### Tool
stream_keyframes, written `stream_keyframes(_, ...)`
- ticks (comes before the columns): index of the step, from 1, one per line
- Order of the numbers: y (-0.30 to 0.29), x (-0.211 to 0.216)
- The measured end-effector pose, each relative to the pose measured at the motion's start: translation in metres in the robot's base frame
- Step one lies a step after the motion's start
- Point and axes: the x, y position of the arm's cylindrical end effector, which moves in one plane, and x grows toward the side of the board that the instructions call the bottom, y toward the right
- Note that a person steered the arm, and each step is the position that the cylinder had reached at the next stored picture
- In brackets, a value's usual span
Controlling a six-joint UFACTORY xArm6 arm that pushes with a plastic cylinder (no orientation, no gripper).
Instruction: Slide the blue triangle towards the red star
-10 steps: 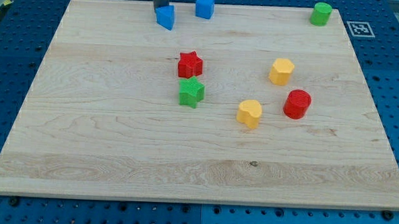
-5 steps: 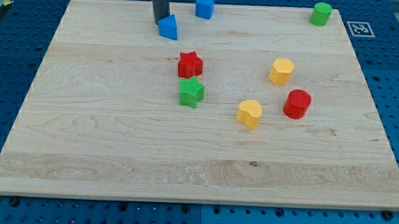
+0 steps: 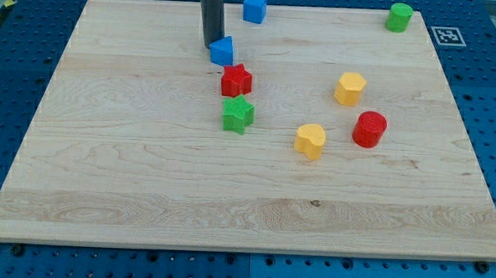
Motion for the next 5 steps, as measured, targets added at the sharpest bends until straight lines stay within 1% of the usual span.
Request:
stream_keyframes(1, -0.021, 0.016)
stream_keyframes(2, -0.022, 0.022)
stream_keyframes(5, -0.003, 0.022)
